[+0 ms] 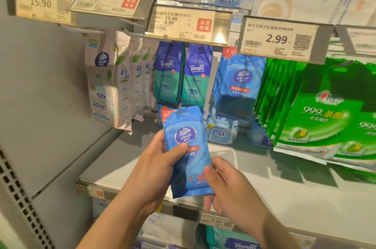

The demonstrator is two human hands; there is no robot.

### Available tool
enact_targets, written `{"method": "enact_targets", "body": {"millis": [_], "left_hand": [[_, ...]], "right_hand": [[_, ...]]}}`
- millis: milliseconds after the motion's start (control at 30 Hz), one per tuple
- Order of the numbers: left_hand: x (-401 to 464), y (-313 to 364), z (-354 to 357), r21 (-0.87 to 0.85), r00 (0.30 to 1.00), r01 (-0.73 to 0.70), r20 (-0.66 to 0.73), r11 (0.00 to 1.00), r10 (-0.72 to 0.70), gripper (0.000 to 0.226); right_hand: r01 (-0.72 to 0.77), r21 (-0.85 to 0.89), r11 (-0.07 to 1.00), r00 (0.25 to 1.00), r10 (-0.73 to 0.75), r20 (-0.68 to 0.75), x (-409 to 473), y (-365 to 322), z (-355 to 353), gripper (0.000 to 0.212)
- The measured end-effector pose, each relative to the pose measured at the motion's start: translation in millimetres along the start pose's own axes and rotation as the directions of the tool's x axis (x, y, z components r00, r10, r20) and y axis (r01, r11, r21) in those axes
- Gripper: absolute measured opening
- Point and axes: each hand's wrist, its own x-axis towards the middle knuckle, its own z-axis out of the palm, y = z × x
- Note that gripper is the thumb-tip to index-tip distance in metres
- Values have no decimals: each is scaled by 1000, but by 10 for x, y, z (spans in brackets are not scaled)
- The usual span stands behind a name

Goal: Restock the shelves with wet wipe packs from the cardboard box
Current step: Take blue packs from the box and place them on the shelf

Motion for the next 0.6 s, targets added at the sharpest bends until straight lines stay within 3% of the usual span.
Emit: {"method": "enact_targets", "body": {"millis": [167,267,400,600], "left_hand": [[4,40,120,49,968,-103,234,993,89,37],[0,-9,109,136,927,-129,367,982,71,37],[-11,-111,137,261,936,-169,345,950,71,32],[39,-3,279,217,905,-310,365,926,217,29]], "right_hand": [[90,38,995,982,-82,-170,-49,-12,-64,17],[165,61,984,953,-143,-268,-89,-41,-126,16],[261,28,965,887,-228,-402,-132,-88,-185,31],[351,-51,935,797,-327,-507,-166,-324,-205,29]]}}
